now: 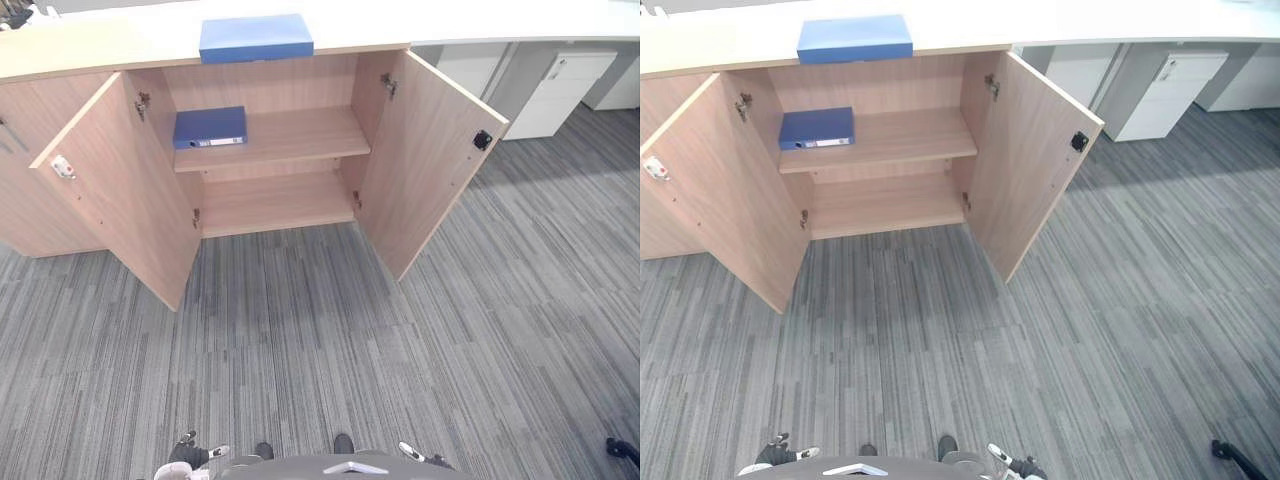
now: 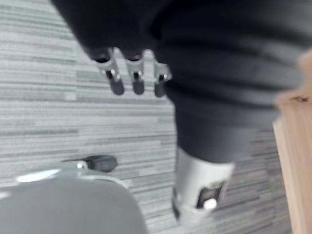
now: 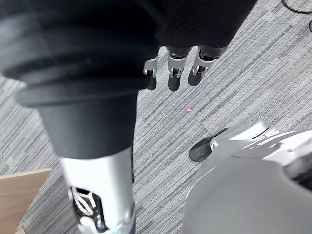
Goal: Walk over to the cabinet, pick up the folder, carry it to the office cabinet, place the folder inside the office cabinet, then close the office cabinet door
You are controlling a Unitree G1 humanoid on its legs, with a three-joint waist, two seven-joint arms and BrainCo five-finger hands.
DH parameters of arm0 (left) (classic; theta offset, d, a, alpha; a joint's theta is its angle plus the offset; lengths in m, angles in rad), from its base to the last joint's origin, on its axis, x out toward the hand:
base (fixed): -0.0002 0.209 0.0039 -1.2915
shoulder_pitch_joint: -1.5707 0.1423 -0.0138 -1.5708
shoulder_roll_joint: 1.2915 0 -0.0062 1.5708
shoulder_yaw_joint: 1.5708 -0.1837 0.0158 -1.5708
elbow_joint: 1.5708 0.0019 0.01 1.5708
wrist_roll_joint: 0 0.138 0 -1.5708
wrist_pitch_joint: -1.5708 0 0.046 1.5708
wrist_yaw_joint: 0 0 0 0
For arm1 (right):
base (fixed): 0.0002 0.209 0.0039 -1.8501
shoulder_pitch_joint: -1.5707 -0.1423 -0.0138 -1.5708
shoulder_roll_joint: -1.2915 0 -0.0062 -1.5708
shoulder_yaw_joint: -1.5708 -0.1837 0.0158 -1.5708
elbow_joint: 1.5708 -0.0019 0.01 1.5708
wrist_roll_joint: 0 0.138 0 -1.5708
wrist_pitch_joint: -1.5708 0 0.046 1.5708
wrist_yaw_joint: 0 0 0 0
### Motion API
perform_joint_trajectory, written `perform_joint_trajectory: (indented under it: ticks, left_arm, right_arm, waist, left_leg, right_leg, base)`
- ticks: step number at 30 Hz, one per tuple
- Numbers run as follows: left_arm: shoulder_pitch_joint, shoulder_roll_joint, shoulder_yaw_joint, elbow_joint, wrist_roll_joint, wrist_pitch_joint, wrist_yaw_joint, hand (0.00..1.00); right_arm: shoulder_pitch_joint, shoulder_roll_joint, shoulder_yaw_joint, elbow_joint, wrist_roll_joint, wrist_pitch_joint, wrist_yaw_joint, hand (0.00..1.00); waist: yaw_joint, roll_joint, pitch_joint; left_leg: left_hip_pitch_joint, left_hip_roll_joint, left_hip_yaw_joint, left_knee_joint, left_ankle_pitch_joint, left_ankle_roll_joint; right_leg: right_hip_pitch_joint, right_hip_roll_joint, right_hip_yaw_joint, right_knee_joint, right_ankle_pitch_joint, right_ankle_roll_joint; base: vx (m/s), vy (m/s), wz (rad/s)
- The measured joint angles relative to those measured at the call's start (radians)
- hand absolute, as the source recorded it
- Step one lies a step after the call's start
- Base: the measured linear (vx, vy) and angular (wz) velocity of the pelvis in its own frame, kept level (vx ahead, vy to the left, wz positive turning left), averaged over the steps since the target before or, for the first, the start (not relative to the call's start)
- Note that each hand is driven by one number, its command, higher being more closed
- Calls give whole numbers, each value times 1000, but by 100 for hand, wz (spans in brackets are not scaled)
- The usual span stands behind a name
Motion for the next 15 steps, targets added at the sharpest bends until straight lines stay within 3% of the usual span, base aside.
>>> perform_joint_trajectory:
  ticks: [10, 15]
  left_arm:
    - [-10, -1, 10, 3, 13, -1, 0, 0]
    - [-8, -2, 16, 24, 12, -2, 1, 0]
  right_arm:
    - [-36, 1, -10, 26, -39, 0, 0, 0]
    - [-36, 0, -8, 29, -39, 1, 0, 0]
  waist:
    - [-2, -6, 9]
    - [-3, -7, 13]
  left_leg:
    - [24, -7, 2, -7, -3, -4]
    - [40, -9, 18, -51, 28, 6]
  right_leg:
    - [30, -12, -26, -13, 4, 6]
    - [24, -11, -27, -19, 7, 0]
  base:
    - [-20, 0, 3]
    - [-128, -35, -7]
